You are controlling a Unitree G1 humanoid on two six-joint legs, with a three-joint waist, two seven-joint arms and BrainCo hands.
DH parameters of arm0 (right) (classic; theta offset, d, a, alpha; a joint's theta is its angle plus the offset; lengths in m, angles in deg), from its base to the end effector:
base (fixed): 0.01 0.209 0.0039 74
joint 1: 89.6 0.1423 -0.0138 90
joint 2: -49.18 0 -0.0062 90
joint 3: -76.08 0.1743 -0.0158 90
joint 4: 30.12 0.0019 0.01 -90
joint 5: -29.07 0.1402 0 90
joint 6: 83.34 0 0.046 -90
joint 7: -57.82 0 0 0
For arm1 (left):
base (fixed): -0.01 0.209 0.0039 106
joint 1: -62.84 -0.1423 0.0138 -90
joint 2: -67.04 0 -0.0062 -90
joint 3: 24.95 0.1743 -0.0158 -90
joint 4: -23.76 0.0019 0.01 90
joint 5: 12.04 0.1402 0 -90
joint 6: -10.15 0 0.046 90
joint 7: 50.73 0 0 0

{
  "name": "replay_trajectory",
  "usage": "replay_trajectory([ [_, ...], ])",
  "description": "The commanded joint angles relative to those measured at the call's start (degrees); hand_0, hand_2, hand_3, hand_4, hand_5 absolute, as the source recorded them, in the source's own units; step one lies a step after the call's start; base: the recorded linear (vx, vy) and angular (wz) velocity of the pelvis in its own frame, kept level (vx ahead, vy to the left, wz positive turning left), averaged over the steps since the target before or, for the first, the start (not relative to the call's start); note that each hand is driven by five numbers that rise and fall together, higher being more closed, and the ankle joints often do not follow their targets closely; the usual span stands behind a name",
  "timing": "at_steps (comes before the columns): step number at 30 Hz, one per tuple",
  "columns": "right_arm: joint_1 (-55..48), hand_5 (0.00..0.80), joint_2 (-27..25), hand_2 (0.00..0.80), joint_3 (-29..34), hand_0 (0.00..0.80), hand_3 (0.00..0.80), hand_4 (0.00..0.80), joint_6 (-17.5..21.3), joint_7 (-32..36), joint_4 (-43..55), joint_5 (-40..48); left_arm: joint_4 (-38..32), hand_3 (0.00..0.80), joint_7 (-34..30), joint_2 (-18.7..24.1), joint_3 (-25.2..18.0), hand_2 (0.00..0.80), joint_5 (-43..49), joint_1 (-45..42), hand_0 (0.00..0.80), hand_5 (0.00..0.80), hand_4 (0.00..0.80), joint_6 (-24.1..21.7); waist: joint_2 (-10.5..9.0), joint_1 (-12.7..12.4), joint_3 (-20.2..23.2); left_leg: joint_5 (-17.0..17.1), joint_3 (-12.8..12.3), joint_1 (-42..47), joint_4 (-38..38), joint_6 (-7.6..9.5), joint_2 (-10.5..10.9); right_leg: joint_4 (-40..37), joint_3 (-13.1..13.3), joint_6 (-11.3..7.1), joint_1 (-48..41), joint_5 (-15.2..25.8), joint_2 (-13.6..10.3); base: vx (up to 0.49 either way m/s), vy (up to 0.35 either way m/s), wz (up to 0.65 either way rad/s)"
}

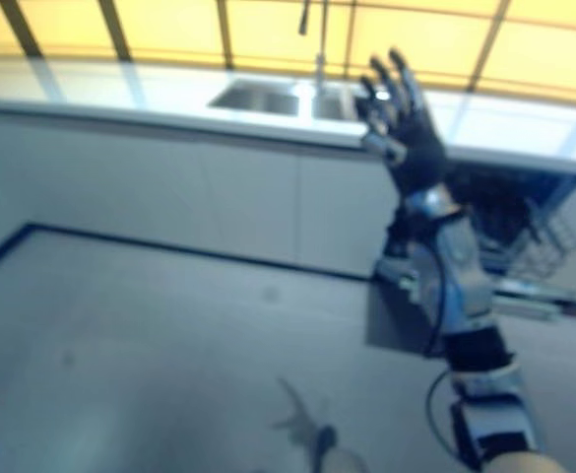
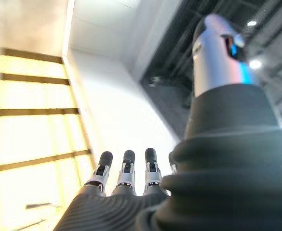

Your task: Take plates into dishwasher

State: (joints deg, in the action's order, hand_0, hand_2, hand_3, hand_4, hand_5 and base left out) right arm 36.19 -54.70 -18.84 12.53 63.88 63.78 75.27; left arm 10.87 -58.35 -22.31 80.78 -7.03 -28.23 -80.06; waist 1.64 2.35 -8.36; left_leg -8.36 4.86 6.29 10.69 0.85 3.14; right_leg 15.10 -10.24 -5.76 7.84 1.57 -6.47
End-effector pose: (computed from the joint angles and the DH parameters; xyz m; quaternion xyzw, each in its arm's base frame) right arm 0.2719 -0.1776 0.2318 0.1116 -0.3340 0.2202 0.9097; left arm 0.0435 0.2387 -0.1102 0.1849 0.6447 -0.0936 0.7359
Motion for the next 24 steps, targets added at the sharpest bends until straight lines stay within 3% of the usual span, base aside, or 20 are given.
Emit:
replay_trajectory([
  [1, 5.47, 0.0, -0.92, 0.0, 0.09, 0.0, 0.0, 0.0, 1.36, -2.36, 2.25, -2.04, -0.65, 0.0, -0.43, 0.05, 1.94, 0.0, -0.27, -0.71, 0.0, 0.0, 0.0, -3.61, -1.22, 1.31, 5.78, 13.97, -3.37, 11.61, 11.82, -6.52, 0.27, -13.88, 0.55, 2.63, -2.15, 7.69, 3.2, 0.441, -0.283, 0.24],
  [3, 5.27, 0.0, -1.38, 0.0, -0.4, 0.0, 0.0, 0.0, 0.98, -2.46, 3.14, -2.07, -1.46, 0.0, 0.92, -0.46, 1.54, 0.0, -1.21, -0.54, 0.0, 0.0, 0.0, -4.11, -2.78, 0.7, 5.8, 16.6, -5.52, 5.26, 24.14, -7.92, 0.26, -14.58, 1.42, 4.13, -4.95, 6.31, 2.45, 0.438, -0.283, -0.09],
  [4, 5.21, 0.0, -1.92, 0.0, -0.45, 0.0, 0.0, 0.0, 0.87, -2.54, 3.61, -2.33, -2.49, 0.0, 1.67, -0.68, 1.47, 0.0, -1.54, -0.03, 0.0, 0.0, 0.0, -3.87, -4.33, 0.19, 5.2, 16.12, -8.48, -1.28, 34.35, -8.06, -1.03, -14.43, 1.17, 5.29, -7.01, 4.96, 1.53, 0.345, -0.24, -0.52],
  [6, 5.32, 0.0, -2.61, 0.0, -0.45, 0.0, 0.0, 0.0, 1.22, -3.3, 3.7, -2.15, -4.5, 0.0, 2.87, -0.8, 1.46, 0.0, -2.42, 0.61, 0.0, 0.0, 0.0, -3.33, -5.81, -0.54, 4.42, 13.53, -10.86, -7.2, 38.22, -7.0, -2.75, -14.59, 0.41, 5.87, -9.05, 3.67, 0.8, 0.307, -0.188, -0.46],
  [7, 5.34, 0.0, -2.67, 0.0, -0.42, 0.0, 0.0, 0.0, 1.27, -3.41, 3.7, -2.12, -4.65, 0.0, 2.93, -0.79, 1.48, 0.0, -2.5, 0.67, 0.0, 0.0, 0.0, -3.27, -5.67, -0.65, 4.3, 13.09, -10.91, -7.75, 38.19, -6.88, -3.11, -14.58, 0.38, 5.88, -9.28, 3.5, 1.03, 0.381, -0.125, -0.3],
  [8, 5.56, 0.0, -3.19, 0.0, -0.41, 0.0, 0.0, 0.0, 1.73, -4.25, 3.58, -2.24, -5.59, 0.0, 3.38, -0.61, 1.18, 0.0, -2.83, 1.31, 0.0, 0.0, 0.0, -3.14, -6.14, -1.57, 3.44, 10.75, -11.87, -10.29, 33.7, -5.62, -4.08, -14.76, 0.48, 5.61, -10.83, 2.48, 1.11, 0.416, -0.063, -0.21],
  [10, 7.55, 0.0, -2.89, 0.0, -0.98, 0.0, 0.0, 0.0, 1.41, -6.96, 2.79, -4.0, -5.7, 0.0, 3.9, 0.04, 0.72, 0.0, -2.42, 2.17, 0.0, 0.0, 0.0, -3.54, -5.68, -3.67, 2.39, 9.68, -12.75, -11.69, 16.75, -4.29, -4.53, -14.68, 1.02, 4.83, -13.06, 0.12, 2.06, 0.611, -0.007, -0.22],
  [12, 8.65, 0.0, -2.82, 0.0, -1.55, 0.0, 0.0, 0.0, 1.63, -9.06, 2.05, -4.77, -5.4, 0.0, 4.0, 0.31, 0.41, 0.0, -1.53, 2.34, 0.0, 0.0, 0.0, -3.43, -5.03, -5.75, 1.79, 11.7, -12.52, -13.9, 2.58, -4.83, -4.14, -15.16, 2.36, 4.12, -15.7, -1.5, 3.26, 0.618, 0.07, -0.31],
  [15, 9.64, 0.0, -2.78, 0.0, -3.22, 0.0, 0.0, 0.0, 3.03, -9.73, 0.08, -5.28, -5.25, 0.0, 4.67, 0.1, 0.77, 0.0, -1.61, 0.48, 0.0, 0.0, 0.0, -3.92, -4.2, -9.06, 1.55, 18.45, -12.12, -17.86, -14.97, -5.75, -3.4, -16.13, 5.65, 3.76, -21.15, -3.59, 5.2, 0.648, 0.104, -0.18],
  [18, 10.26, 0.0, -3.09, 0.0, -3.92, 0.0, 0.0, 0.0, 4.55, -7.58, -2.01, -5.29, -5.09, 0.0, 5.45, 0.17, 0.91, 0.0, -3.05, -1.77, 0.0, 0.0, 0.0, -5.26, -3.82, -10.64, 1.58, 19.4, -14.36, -23.21, -15.69, -5.68, -3.24, -15.47, 8.36, 3.85, -24.85, -6.13, 6.24, 0.543, 0.182, -0.29],
  [20, 10.76, 0.0, -4.2, 0.0, -4.5, 0.0, 0.0, 0.0, 5.4, -6.14, -3.23, -4.35, -4.52, 0.0, 5.66, 0.24, 0.66, 0.0, -4.64, -2.19, 0.0, 0.0, 0.0, -5.71, -3.88, -11.04, 1.87, 19.77, -15.89, -23.74, -14.33, -4.67, -3.73, -14.06, 9.35, 3.38, -26.44, -8.64, 5.2, 0.51, 0.299, -0.89],
  [22, 9.65, 0.0, -4.93, 0.0, -3.47, 0.0, 0.0, 0.0, 6.28, -3.77, -4.29, -3.96, -3.63, 0.0, 5.36, 0.56, -0.39, 0.0, -5.18, -1.51, 0.0, 0.0, 0.0, -4.47, -5.32, -11.12, 3.17, 17.61, -16.44, -22.12, -10.55, -1.85, -3.9, -11.1, 7.52, 0.96, -28.55, -9.15, 1.07, 0.619, 0.401, -0.4],
  [24, 6.66, 0.0, -6.14, 0.0, -1.7, 0.0, 0.0, 0.0, 5.94, -3.71, -2.46, -3.52, -2.95, 0.0, 4.77, 1.1, -0.03, 0.0, -4.87, -0.28, 0.0, 0.0, 0.0, -3.26, -7.57, -10.76, 4.44, 15.36, -16.27, -19.77, -9.19, 0.43, -1.84, -3.21, 5.17, -2.16, -27.81, 0.58, -4.21, 0.539, 0.399, -0.4],
])
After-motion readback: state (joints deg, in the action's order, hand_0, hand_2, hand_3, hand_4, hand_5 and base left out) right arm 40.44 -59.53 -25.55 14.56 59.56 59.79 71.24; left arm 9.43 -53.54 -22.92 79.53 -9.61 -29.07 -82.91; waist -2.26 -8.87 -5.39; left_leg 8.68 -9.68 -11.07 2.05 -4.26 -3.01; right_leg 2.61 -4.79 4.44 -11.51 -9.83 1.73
